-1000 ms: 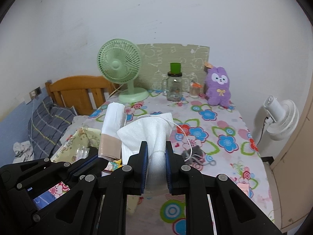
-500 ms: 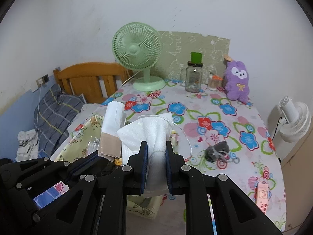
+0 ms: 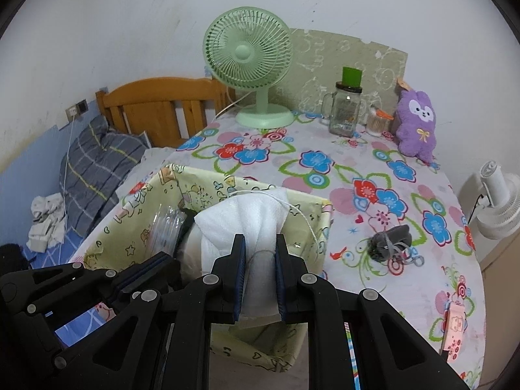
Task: Organize soft objects
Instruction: 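Carry the white rolled item over the box with the left tool while the right tool carries the cloth, then open the left tool to drop the rolled item while the right tool releases the cloth into the box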
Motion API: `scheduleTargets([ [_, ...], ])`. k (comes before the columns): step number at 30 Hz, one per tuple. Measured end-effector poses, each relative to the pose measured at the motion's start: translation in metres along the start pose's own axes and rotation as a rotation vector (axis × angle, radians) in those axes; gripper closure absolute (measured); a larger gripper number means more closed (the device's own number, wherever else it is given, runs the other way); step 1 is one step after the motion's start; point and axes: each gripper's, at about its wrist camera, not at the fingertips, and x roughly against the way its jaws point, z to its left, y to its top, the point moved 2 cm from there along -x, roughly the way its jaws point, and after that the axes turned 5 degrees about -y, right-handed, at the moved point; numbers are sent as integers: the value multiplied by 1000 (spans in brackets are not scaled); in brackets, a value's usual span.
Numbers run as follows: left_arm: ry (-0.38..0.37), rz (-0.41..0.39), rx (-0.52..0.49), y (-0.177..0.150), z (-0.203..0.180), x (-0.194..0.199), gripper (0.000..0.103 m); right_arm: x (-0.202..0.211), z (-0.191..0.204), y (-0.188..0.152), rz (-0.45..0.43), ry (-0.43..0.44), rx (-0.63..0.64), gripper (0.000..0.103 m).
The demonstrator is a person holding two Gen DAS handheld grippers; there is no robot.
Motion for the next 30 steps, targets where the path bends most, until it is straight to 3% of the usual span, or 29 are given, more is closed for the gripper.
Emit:
scheduleTargets([
  [4, -4, 26, 13, 0, 5, -6, 103, -6, 3, 0, 14, 4, 3, 84],
  [6, 0, 33, 13, 0, 6, -8, 92, -9, 3, 1, 19, 5, 2, 84],
  [7, 3, 33, 13, 1, 7, -8, 80, -10, 3, 2, 21, 6, 2, 84],
  [16, 28, 42, 15, 8, 15, -19, 59, -27, 6, 12, 25, 24, 6, 84],
  [19, 37, 43, 16, 11, 18, -21, 45, -33, 9, 14, 27, 44, 6, 83],
  [22, 43, 41, 17, 12, 20, -23, 41, -37, 11, 16, 27, 62, 3, 83],
  [26, 55, 49, 16, 12, 21, -25, 35, -43, 12, 18, 35, 82, 1, 72],
  [30, 60, 50, 9, 12, 19, -26, 30, -45, 12, 18, 37, 88, -1, 43],
])
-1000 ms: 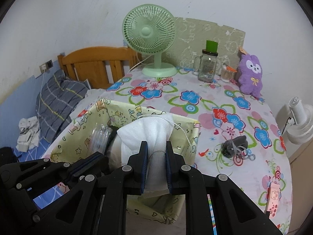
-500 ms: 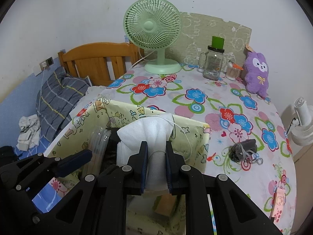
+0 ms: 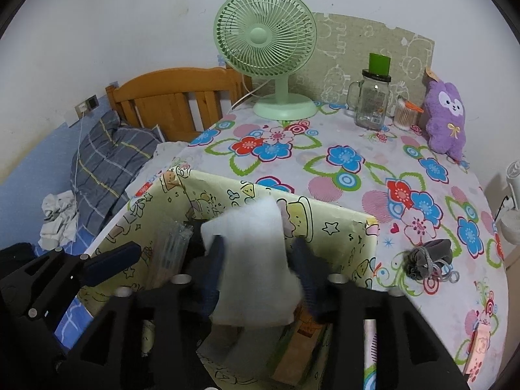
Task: Organize soft objects
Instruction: 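Open the left tool to drop the rolled item while the right tool releases the cloth into the box, then withdraw both open tools from the box toward the grey pouch and pink pack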
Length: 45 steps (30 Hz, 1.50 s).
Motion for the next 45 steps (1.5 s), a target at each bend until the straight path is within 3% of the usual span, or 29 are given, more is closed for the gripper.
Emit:
scheduleTargets([
  [1, 2, -4, 0, 0, -1, 1, 28, 1, -1, 0, -8, 0, -3, 36],
  [9, 7, -21, -7, 2, -8, 5, 21, 13, -8, 1, -41, -38, 8, 20],
  [19, -3, -41, -16, 6, -25, 14, 16, 34, -25, -2, -65, -77, -11, 17],
  [38, -13, -161, -59, 17, -72, 55, 1, 93, -65, -5, -172, -117, -79, 4],
  [45, -37, -177, -84, 19, -94, 62, 0, 111, -83, -10, -200, -170, -108, 0],
])
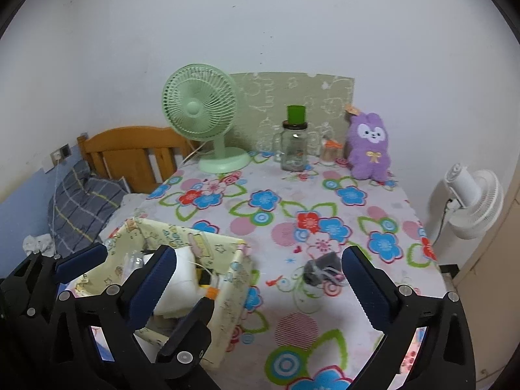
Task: Organize soft objects
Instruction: 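Withdraw both open tools from the box toward the grey pouch and pink pack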
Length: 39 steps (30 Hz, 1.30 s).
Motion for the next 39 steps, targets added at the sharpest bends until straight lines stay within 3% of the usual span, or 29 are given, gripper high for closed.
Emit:
scheduleTargets([
  [28, -94, -8, -55, -1, -86, -10, 0, 22, -87, -20, -1, -176, -49, 0],
  [39, -139, 32, -89, -13, -119, -33, 1, 11, -120, -41, 39, -192, -92, 0],
])
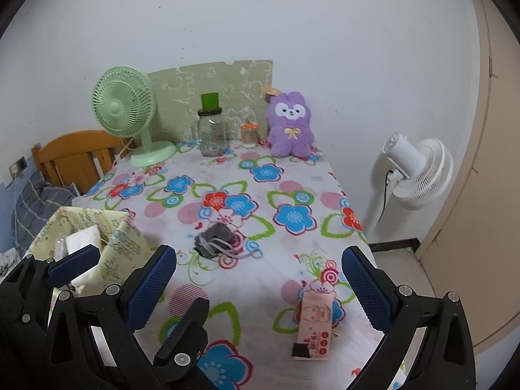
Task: Organize soft objects
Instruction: 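Withdraw both open tools from the box toward the grey pouch and pink pack, then move the right tool to the pink wipes pack and close on it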
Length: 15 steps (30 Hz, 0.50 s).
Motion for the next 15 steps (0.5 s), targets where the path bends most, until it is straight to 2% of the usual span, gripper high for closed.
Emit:
scheduleTargets([
  [10, -30, 59, -13, -14, -16, -28, 1, -19, -20, -21, 20, -37, -46, 0],
  [15, -22, 75, -21, -22, -21, -41, 2, -37, -25, -32, 79, -12, -49, 0],
])
